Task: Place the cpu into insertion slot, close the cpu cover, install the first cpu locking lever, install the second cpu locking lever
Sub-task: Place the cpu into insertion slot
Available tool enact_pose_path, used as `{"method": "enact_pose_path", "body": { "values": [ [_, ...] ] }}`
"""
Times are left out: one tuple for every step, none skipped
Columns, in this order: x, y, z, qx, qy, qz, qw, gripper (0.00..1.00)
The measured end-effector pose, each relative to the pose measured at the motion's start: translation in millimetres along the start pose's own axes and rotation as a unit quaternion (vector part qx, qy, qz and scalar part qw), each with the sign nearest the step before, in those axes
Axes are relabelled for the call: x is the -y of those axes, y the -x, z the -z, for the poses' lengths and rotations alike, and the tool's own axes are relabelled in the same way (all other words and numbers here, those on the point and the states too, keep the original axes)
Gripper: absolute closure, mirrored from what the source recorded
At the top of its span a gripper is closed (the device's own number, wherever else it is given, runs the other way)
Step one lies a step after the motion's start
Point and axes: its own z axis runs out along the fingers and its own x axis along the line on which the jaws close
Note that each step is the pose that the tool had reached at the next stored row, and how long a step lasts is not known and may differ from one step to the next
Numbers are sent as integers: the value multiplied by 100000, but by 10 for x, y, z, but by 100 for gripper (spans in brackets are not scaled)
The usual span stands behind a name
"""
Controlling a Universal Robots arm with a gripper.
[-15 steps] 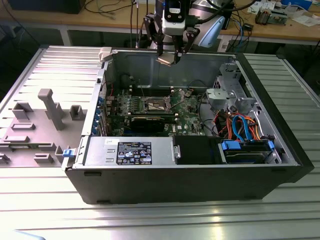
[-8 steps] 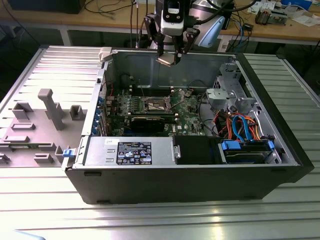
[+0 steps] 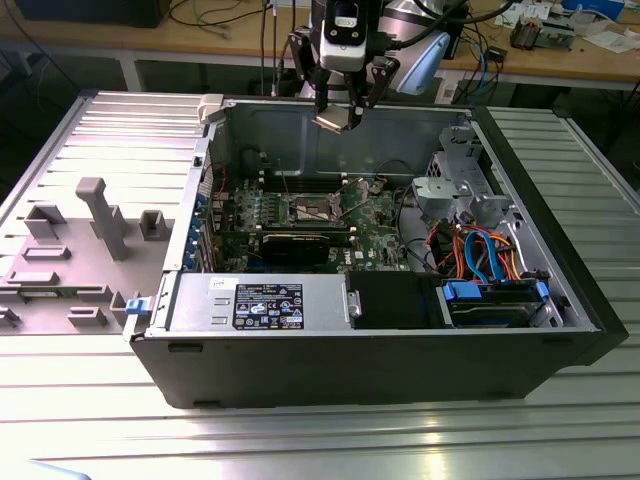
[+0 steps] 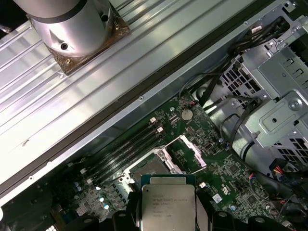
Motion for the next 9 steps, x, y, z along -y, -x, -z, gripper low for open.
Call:
{"method": "enact_pose_path", "body": {
  "values": [
    [0,0,0,-1,-1,-2,100000,45],
    [0,0,0,2,-1,-2,100000,45],
    [0,0,0,1,-1,-7,100000,45],
    [0,0,0,0,-2,-10,100000,45],
    [0,0,0,1,0,-33,100000,45],
    [0,0,0,9,1,-103,100000,45],
    [0,0,0,17,5,-203,100000,45],
    [1,0,-1,33,15,-379,99999,45],
    [1,1,-1,44,16,-502,99999,45]
  ]
}}
